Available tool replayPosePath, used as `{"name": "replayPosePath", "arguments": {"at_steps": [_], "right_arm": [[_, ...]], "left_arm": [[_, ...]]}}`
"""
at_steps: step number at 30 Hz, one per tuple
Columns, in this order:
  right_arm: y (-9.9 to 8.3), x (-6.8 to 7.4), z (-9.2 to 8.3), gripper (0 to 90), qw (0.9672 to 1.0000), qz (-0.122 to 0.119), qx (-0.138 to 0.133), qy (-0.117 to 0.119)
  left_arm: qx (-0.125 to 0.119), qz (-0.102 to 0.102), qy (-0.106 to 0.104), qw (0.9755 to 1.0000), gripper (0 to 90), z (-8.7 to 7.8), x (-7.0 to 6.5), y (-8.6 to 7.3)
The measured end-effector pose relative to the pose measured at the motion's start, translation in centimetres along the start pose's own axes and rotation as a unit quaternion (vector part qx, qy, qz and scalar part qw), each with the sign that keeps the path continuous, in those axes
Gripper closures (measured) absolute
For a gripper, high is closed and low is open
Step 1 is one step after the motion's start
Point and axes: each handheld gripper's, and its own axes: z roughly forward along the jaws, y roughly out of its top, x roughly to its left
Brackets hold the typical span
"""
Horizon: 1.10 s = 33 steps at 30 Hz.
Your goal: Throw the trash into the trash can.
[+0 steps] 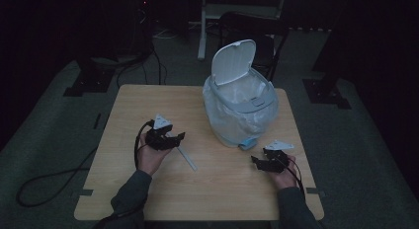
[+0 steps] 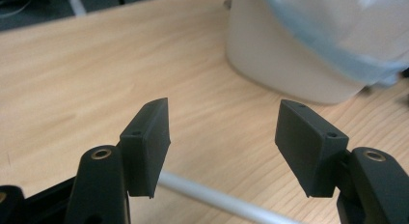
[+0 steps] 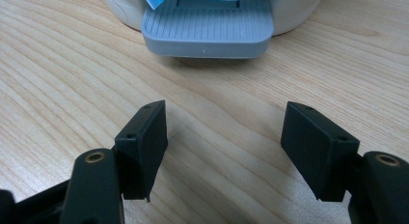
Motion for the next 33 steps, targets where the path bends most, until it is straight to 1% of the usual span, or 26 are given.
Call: {"name": "replayPosePath", "arguments": {"at_steps": [3, 5, 7, 9, 13, 18, 19, 20, 21, 23, 26, 33], "right_arm": [[0.0, 0.0, 0.0, 31.9, 1.0, 0.0, 0.0, 0.001], [0.0, 0.0, 0.0, 31.9, 1.0, 0.0, 0.0, 0.001], [0.0, 0.0, 0.0, 32.0, 1.0, 0.0, 0.0, 0.0], [0.0, 0.0, 0.0, 31.9, 1.0, 0.0, 0.0, 0.0], [0.0, 0.0, 0.0, 31.9, 1.0, 0.0, 0.0, 0.0], [0.0, 0.0, 0.0, 31.8, 1.0, 0.0, 0.0, 0.001], [0.0, 0.0, 0.0, 31.8, 1.0, 0.0, 0.0, 0.001], [0.0, 0.0, 0.0, 31.8, 1.0, -0.001, -0.001, 0.0], [0.0, 0.0, 0.0, 31.8, 1.0, -0.001, -0.001, 0.0], [0.0, 0.0, 0.0, 31.8, 1.0, -0.001, -0.001, 0.0], [0.0, 0.0, 0.0, 31.8, 1.0, 0.0, -0.001, 0.001], [0.0, 0.0, 0.0, 31.8, 1.0, 0.0, 0.0, 0.001]], "left_arm": [[0.01, -0.01, 0.005, 0.9999, 37.7, 0.7, -0.2, -1.2], [0.021, -0.011, 0.01, 0.9997, 37.6, 1.1, -0.4, -1.9], [0.033, -0.015, 0.009, 0.9993, 37.3, 1.6, -0.5, -2.5], [0.044, -0.015, 0.012, 0.9989, 36.8, 2.1, -0.5, -3.1], [0.06, -0.019, 0.02, 0.9978, 36.4, 2.9, -0.6, -3.9], [0.077, -0.016, 0.035, 0.9963, 36.5, 3.6, -0.6, -4.7], [0.084, -0.018, 0.033, 0.9958, 36.7, 3.8, -0.5, -4.8], [0.085, -0.019, 0.032, 0.9957, 37.2, 3.9, -0.5, -4.9], [0.083, -0.023, 0.029, 0.9959, 37.5, 3.9, -0.4, -4.9], [0.084, -0.022, 0.029, 0.9958, 39.9, 3.9, -0.4, -4.8], [0.083, -0.025, 0.036, 0.9956, 42.0, 3.9, -0.2, -4.7], [0.085, -0.039, 0.029, 0.9952, 38.9, 4.4, 0.0, -4.5]]}}
